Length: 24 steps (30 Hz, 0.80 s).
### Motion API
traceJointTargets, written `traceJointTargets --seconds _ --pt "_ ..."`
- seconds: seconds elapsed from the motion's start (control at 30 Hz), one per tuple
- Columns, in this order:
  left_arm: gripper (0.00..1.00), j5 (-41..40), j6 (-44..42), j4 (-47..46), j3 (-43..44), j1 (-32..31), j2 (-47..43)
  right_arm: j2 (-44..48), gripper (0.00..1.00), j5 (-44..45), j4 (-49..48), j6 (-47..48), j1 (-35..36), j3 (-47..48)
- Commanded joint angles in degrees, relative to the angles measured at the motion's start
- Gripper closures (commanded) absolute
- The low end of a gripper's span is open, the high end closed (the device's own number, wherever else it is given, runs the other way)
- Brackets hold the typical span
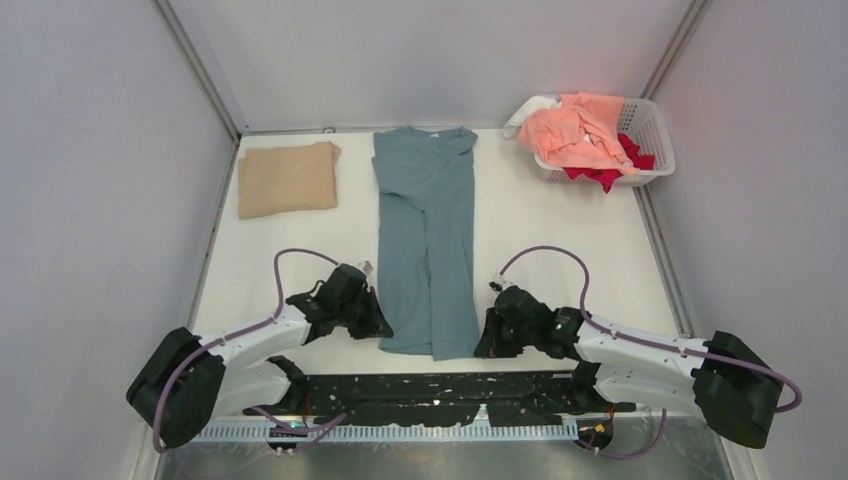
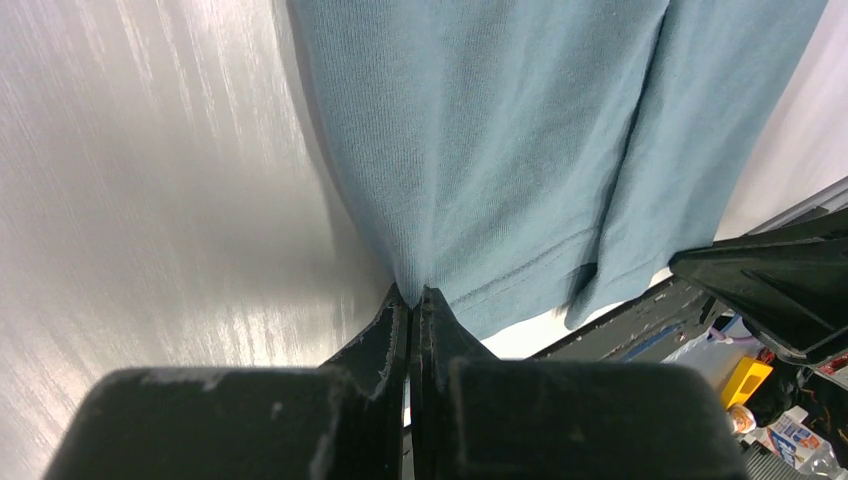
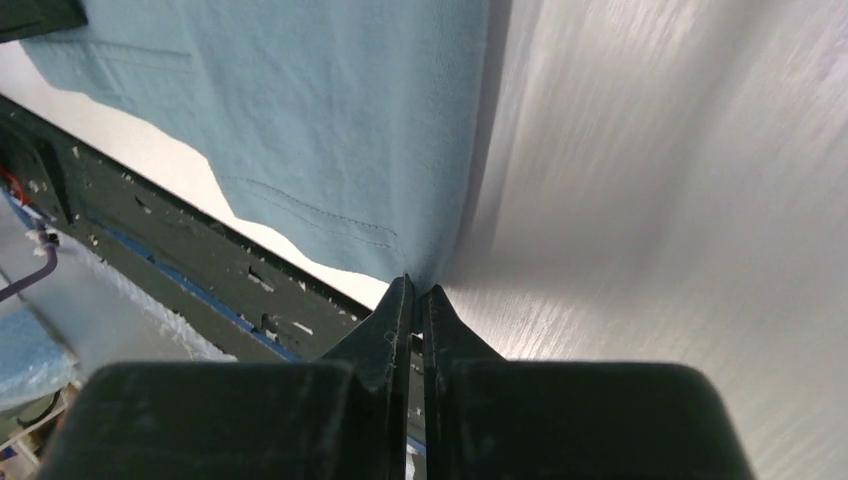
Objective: Fold and stack the t-shirts
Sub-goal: Grab the bottom of the folded rectangular tshirt with both arms
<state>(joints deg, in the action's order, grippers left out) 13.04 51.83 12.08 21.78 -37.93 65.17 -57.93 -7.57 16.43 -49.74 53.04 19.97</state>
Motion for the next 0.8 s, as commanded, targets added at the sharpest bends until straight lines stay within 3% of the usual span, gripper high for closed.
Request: traceJointTargets --seconds 0.0,0.27,0.53,0.77 --pt "1.00 -1.6 -0.6 6.9 -2.8 -0.8 -2.2 5.7 0.94 -4.3 -1.8 -4.2 1.8 -3.3" --pt "1.00 -0.2 1.8 7.7 -5.1 -2.7 -9.3 11.1 0.94 -2.4 -4.0 -8.4 6.0 -5.2" --pt "1.00 0.1 1.9 9.6 -2.9 -2.9 -13.9 9.3 0.94 0.2 -2.0 -3.0 6.3 0.8" --pt "1.00 0.4 -0.4 9.2 5.4 -2.7 -9.3 6.3 0.94 4.5 0.5 5.3 3.3 9.9"
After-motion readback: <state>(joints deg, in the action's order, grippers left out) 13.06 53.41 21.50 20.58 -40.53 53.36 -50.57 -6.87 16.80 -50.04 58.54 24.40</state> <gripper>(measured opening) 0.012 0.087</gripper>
